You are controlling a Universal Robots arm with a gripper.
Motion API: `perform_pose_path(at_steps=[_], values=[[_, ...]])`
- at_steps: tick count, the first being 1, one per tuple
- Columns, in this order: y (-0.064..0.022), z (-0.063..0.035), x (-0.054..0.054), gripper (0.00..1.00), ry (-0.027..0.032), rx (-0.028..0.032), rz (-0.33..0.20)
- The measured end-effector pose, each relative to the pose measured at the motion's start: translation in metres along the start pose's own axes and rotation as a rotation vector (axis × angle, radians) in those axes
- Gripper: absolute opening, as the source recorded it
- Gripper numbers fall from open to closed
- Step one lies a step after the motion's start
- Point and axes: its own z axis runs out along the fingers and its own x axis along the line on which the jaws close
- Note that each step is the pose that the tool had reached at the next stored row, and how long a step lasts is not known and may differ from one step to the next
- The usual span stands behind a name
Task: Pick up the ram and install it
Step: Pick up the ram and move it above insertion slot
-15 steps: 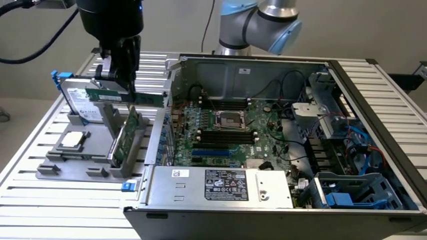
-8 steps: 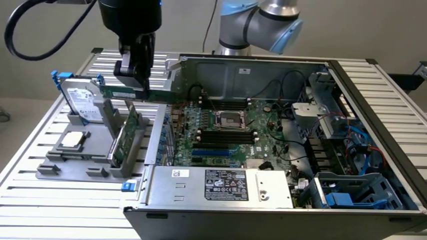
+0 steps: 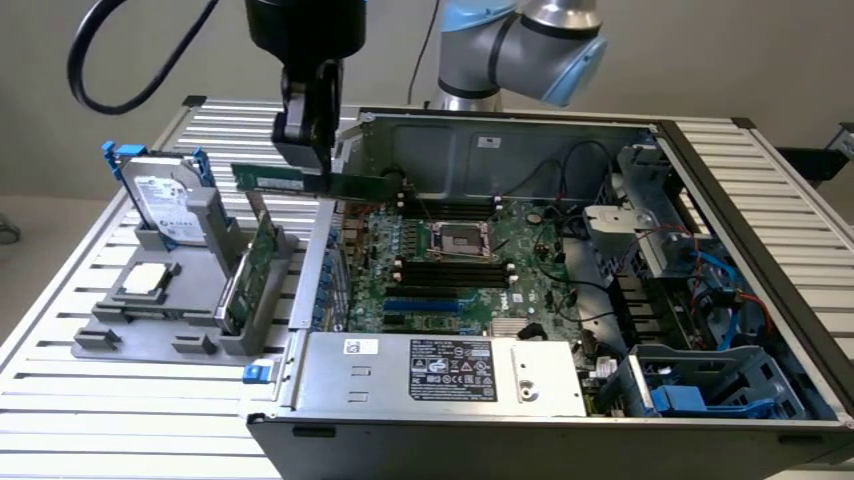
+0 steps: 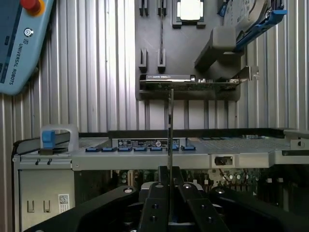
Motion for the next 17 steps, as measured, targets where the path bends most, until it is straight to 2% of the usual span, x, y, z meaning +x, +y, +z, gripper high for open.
perform_pose_path(at_steps=[7,17], values=[[-0.0246,-0.0057,-0.004,0.14,0.0002,-0.0032,0.0],[-0.0632,-0.0136,-0.01,0.14,0.0002,-0.0037,0.0]])
